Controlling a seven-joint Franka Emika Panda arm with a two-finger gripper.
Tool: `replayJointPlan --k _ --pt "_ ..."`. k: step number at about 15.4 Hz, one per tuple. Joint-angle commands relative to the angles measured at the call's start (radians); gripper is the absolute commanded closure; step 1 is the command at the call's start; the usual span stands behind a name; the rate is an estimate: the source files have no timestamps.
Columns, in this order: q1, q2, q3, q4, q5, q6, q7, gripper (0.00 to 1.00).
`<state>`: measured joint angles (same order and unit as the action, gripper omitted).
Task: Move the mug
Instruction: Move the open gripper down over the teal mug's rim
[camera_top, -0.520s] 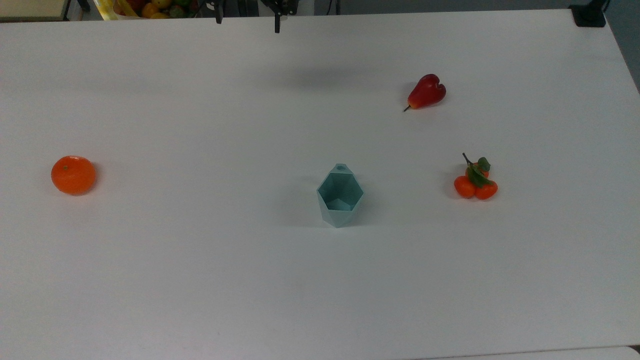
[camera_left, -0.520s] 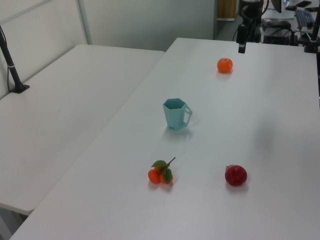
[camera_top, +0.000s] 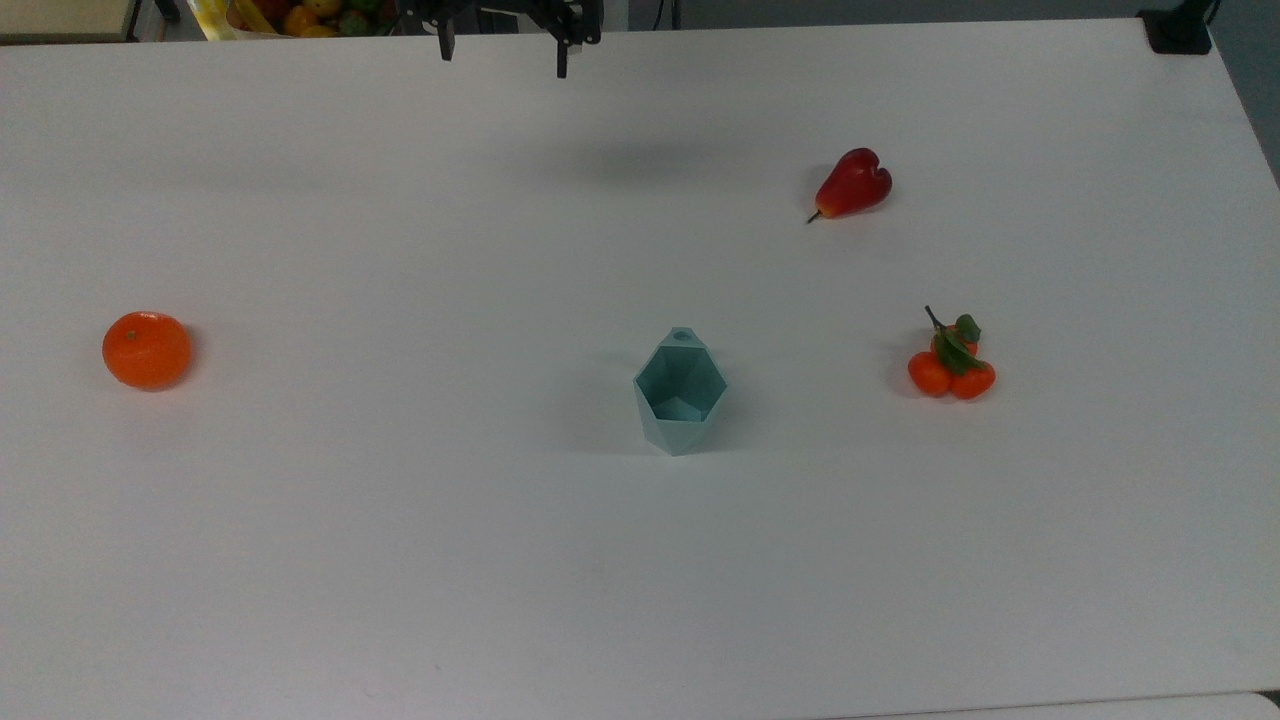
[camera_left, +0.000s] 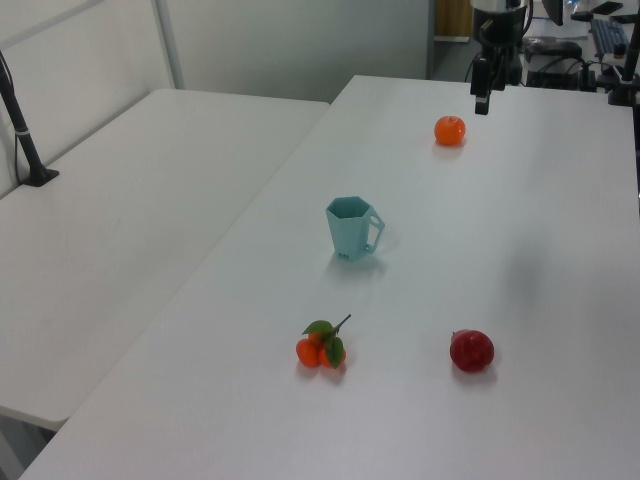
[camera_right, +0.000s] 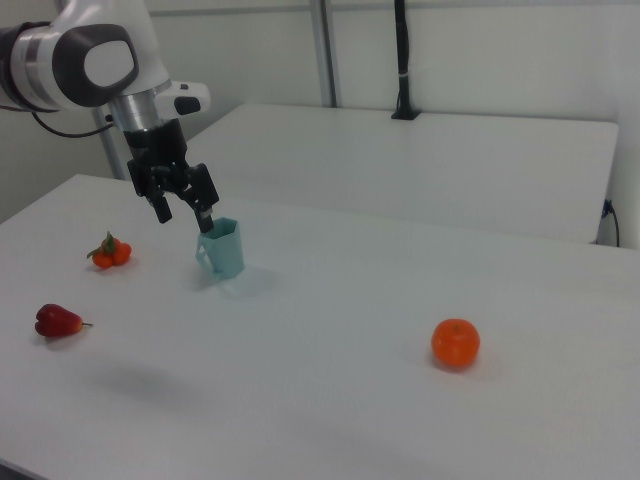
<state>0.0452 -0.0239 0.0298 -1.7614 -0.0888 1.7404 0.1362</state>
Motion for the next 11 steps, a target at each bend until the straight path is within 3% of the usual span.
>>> replayJointPlan --k 1,11 --pt "0.015 0.021 0.007 -0.004 0.003 0.049 -0.013 0.0" --pt "0.156 0.232 0.009 0.078 0.004 0.28 0.083 0.0"
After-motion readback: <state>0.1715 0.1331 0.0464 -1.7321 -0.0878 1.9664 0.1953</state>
